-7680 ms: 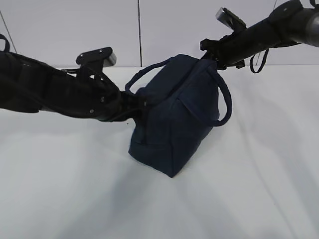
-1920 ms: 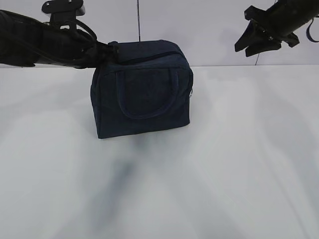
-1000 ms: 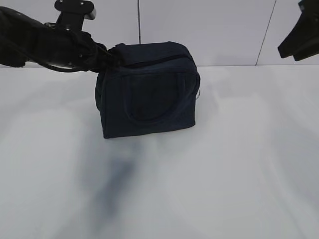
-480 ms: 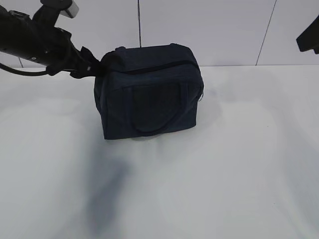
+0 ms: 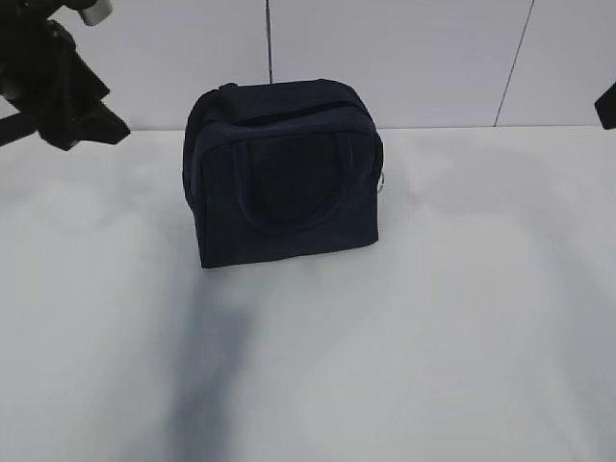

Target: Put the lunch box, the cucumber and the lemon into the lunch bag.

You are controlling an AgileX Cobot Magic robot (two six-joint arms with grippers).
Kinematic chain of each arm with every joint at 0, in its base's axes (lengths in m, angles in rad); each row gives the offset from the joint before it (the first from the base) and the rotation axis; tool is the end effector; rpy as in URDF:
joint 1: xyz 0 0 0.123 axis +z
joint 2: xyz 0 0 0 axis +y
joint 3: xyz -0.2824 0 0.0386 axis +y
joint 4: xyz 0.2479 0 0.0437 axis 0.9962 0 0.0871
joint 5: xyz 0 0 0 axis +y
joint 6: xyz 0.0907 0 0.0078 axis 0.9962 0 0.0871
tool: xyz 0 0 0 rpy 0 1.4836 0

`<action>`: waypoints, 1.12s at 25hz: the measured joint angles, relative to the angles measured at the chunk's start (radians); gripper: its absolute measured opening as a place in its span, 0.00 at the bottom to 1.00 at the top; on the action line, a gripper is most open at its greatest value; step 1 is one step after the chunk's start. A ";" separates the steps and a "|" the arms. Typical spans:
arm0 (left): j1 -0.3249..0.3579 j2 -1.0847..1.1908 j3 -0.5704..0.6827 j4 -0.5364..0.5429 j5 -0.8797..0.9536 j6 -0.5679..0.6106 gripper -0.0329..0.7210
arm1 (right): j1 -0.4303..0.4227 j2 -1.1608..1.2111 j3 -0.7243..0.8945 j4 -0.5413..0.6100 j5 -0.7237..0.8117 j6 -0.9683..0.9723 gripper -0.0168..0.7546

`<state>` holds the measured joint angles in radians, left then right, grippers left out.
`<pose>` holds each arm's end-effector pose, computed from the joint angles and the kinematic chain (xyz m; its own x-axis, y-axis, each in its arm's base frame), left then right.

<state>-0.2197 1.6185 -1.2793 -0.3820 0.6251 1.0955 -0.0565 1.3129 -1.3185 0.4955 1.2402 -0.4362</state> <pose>0.3464 -0.0977 0.2956 -0.2679 0.7635 -0.5877 0.7642 0.5398 0.3530 0.2512 0.0268 0.3783 -0.8228 -0.1856 -0.5372 -0.3773 0.8853 0.2719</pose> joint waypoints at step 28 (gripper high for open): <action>0.002 -0.438 0.000 0.566 0.274 -0.668 0.63 | 0.172 -0.544 0.332 -0.345 -0.108 0.038 0.40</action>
<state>-0.2180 1.1802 -1.2793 0.1842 0.8996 0.4275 0.1157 0.7691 -0.9862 0.1502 1.1324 -0.3982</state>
